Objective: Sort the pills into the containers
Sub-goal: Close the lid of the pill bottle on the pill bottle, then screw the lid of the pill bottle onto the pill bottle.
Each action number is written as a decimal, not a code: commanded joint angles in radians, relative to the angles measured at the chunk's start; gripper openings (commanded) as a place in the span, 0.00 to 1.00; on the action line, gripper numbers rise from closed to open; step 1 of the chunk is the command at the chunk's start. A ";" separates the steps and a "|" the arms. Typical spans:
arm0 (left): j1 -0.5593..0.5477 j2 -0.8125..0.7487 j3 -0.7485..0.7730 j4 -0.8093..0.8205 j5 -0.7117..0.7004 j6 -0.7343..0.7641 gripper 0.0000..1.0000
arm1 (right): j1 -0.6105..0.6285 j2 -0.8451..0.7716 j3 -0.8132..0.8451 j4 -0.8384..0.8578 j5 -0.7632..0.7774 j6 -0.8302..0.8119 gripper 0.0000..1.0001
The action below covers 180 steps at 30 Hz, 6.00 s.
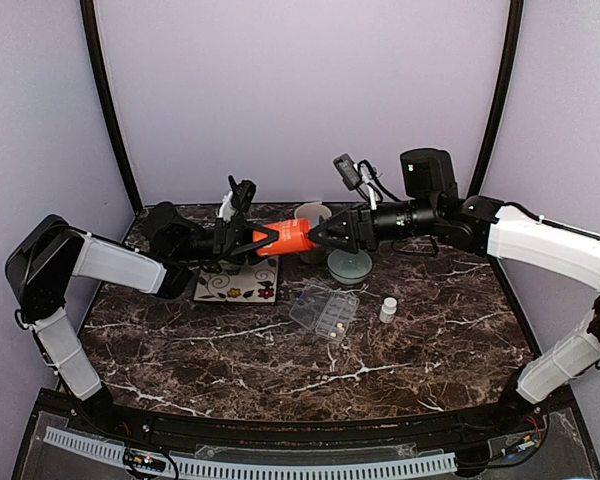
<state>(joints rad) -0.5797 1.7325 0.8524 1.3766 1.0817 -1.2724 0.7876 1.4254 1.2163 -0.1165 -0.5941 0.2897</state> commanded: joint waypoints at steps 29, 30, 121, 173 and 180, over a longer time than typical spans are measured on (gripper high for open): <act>-0.029 -0.090 0.134 -0.276 -0.008 0.293 0.00 | 0.019 0.064 0.077 0.009 -0.018 0.150 0.00; -0.030 -0.092 0.135 -0.277 -0.010 0.297 0.00 | 0.019 0.071 0.079 0.012 -0.024 0.161 0.00; -0.076 -0.118 0.324 -0.560 0.019 0.484 0.00 | 0.020 0.201 0.199 0.014 -0.234 0.276 0.00; -0.605 -0.120 0.283 -0.580 -1.685 2.019 0.00 | -0.028 0.313 0.267 -0.078 -0.210 0.597 0.00; -0.644 -0.015 0.297 -0.305 -1.836 2.236 0.00 | -0.031 0.310 0.262 -0.102 -0.190 0.580 0.00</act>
<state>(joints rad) -1.1671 1.7115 1.1023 0.7227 -0.8997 0.7628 0.6533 1.6848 1.4864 -0.1356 -0.6556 0.9165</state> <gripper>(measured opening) 0.549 0.496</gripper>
